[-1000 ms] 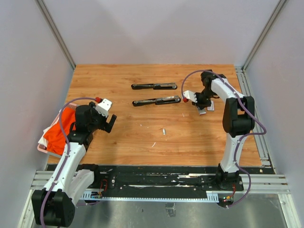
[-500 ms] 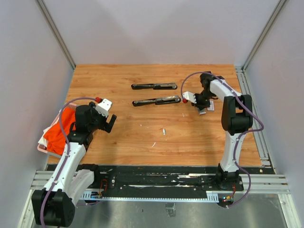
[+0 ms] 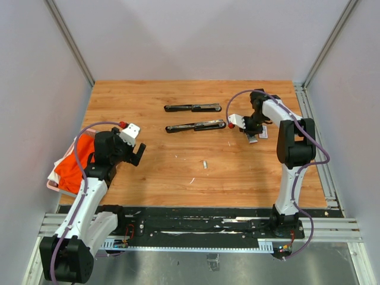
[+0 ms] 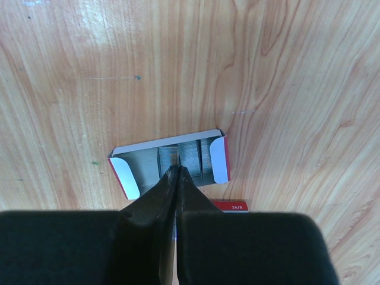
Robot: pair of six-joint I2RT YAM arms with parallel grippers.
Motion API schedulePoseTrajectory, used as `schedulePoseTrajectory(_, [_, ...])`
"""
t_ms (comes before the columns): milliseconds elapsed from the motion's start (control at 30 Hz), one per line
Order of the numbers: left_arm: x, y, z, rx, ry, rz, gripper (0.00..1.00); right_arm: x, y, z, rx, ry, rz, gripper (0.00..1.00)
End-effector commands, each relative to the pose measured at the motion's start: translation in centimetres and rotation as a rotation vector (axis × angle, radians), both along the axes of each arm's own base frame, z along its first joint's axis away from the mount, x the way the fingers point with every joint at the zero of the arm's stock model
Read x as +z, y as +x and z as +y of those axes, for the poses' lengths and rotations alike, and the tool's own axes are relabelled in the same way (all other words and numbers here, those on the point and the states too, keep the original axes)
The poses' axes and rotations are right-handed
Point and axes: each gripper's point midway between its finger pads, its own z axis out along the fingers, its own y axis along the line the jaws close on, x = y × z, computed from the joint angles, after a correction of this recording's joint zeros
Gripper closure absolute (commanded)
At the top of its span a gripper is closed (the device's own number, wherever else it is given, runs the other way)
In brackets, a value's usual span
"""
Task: Unload the staples from the stapler
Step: Place the staple in the staple box.
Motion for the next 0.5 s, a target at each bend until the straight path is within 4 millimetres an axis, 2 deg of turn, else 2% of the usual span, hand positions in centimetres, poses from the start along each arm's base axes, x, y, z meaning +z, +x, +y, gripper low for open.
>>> schedulePoseTrajectory(0, [0.33,0.35,0.08,-0.001,-0.001,-0.024,0.02,0.19,-0.17,-1.14,-0.024,-0.027,0.000,0.99])
schedulePoseTrajectory(467, [0.33,0.33,0.08,-0.003,0.001,-0.024,0.02,-0.45,-0.48,-0.80,-0.009,-0.025,0.017,0.97])
